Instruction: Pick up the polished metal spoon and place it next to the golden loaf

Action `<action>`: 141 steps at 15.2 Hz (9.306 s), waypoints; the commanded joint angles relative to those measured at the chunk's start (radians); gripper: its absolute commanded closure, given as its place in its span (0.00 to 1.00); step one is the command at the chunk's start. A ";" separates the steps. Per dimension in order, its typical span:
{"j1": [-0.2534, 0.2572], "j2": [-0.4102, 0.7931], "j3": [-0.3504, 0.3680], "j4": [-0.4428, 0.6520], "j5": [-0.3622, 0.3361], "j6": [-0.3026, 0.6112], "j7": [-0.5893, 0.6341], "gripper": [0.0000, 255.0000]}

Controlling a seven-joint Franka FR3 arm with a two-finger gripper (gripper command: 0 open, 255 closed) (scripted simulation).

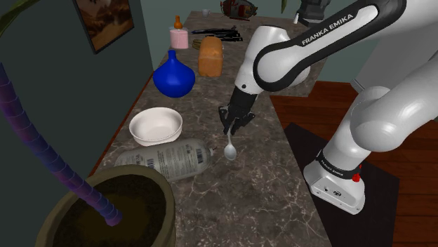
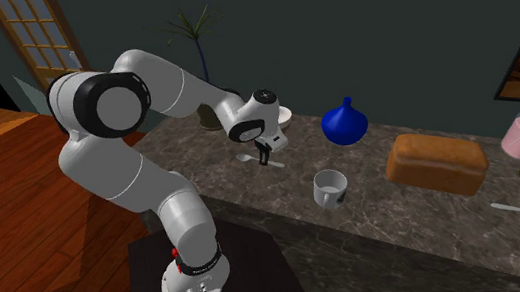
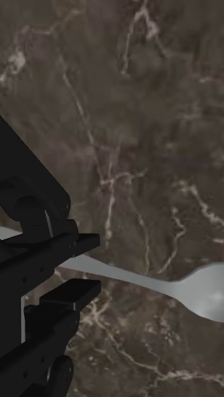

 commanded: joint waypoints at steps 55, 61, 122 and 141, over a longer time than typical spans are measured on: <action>-0.116 -0.213 -0.212 0.429 -0.258 -0.666 0.081 1.00; -0.170 -0.134 -0.326 0.486 -0.321 -0.688 -0.053 1.00; -0.342 0.583 -0.663 0.744 -0.270 -0.405 -0.691 1.00; -0.353 0.565 -0.675 0.784 -0.288 -0.463 -0.688 0.00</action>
